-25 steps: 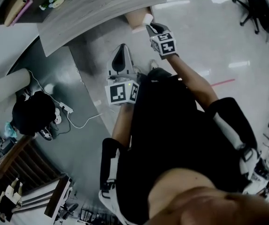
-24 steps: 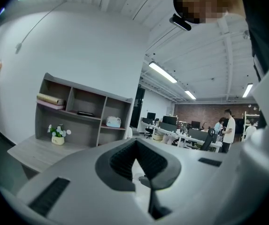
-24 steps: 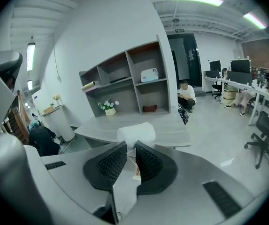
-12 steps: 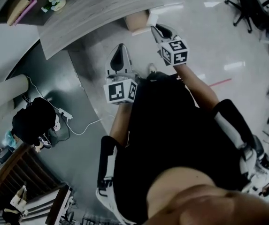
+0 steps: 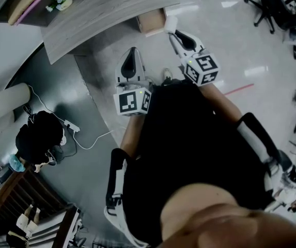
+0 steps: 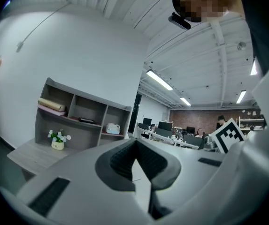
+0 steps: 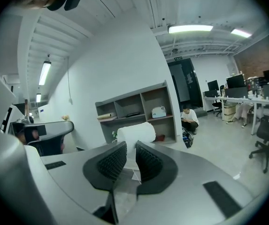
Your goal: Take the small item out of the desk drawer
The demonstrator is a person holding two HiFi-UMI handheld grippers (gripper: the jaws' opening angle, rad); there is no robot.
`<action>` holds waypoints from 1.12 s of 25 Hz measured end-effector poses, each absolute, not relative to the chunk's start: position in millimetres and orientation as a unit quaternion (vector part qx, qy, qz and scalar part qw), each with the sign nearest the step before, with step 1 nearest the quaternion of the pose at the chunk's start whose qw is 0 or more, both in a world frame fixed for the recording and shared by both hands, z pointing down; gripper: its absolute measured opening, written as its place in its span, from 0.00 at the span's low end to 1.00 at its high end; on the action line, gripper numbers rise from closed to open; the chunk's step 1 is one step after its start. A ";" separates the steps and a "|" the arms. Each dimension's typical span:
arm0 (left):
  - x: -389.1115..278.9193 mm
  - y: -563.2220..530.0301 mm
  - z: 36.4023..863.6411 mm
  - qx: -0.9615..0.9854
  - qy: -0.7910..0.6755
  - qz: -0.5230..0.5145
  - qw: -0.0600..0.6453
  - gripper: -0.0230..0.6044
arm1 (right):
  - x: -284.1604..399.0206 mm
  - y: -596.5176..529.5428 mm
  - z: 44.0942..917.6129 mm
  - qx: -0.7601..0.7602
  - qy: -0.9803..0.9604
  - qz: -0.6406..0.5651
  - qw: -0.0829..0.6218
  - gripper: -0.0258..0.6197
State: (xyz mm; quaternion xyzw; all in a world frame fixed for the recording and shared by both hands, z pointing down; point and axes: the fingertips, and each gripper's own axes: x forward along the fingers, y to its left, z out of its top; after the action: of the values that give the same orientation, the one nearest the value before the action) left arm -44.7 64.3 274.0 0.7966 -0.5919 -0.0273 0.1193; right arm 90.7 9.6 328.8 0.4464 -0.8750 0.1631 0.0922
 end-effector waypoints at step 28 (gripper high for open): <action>-49.3 45.9 277.4 0.807 -0.578 -0.025 0.115 0.03 | 79.4 21.9 301.0 0.436 -0.886 0.141 0.077 0.13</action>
State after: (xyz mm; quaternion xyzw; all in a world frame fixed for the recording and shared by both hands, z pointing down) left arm -49.3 45.9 277.4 0.8074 -0.5781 -0.0246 0.1150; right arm 79.4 21.9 301.0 0.4359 -0.8857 0.1405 0.0765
